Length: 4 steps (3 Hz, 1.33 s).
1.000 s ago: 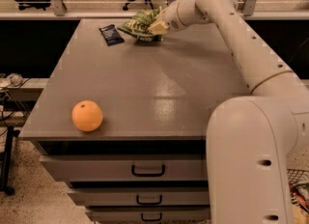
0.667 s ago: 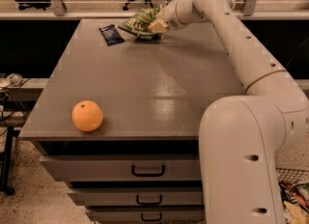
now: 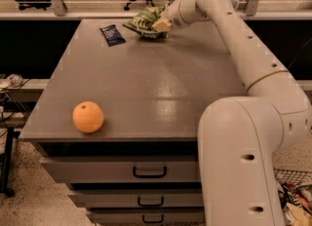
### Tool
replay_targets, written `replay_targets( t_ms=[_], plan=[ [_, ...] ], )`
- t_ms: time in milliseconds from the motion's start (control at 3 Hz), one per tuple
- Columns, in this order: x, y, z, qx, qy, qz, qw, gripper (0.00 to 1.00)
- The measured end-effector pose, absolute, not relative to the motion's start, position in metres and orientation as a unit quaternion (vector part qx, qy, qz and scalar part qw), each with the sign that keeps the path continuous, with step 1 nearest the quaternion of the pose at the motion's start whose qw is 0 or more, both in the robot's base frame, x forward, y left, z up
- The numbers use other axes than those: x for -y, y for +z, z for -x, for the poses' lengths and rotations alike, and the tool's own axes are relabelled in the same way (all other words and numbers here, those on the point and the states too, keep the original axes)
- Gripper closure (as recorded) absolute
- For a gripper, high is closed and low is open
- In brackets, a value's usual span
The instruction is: Move green jalapeno chip bag near rxbar blueberry
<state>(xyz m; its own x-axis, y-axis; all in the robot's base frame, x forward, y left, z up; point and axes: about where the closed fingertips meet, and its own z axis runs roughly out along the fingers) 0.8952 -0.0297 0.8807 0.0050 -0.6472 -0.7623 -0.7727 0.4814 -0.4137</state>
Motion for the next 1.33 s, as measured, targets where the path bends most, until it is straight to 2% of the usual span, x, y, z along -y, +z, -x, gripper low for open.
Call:
replay_targets(
  t_ms=[333, 667, 1333],
  plan=[
    [0.031, 0.887, -0.894, -0.701, 0.065, 0.503, 0.500, 0.05],
    [0.031, 0.890, -0.893, -0.700, 0.066, 0.504, 0.502, 0.00],
    [0.039, 0.925, -0.875, -0.681, 0.075, 0.513, 0.517, 0.00]
  ],
)
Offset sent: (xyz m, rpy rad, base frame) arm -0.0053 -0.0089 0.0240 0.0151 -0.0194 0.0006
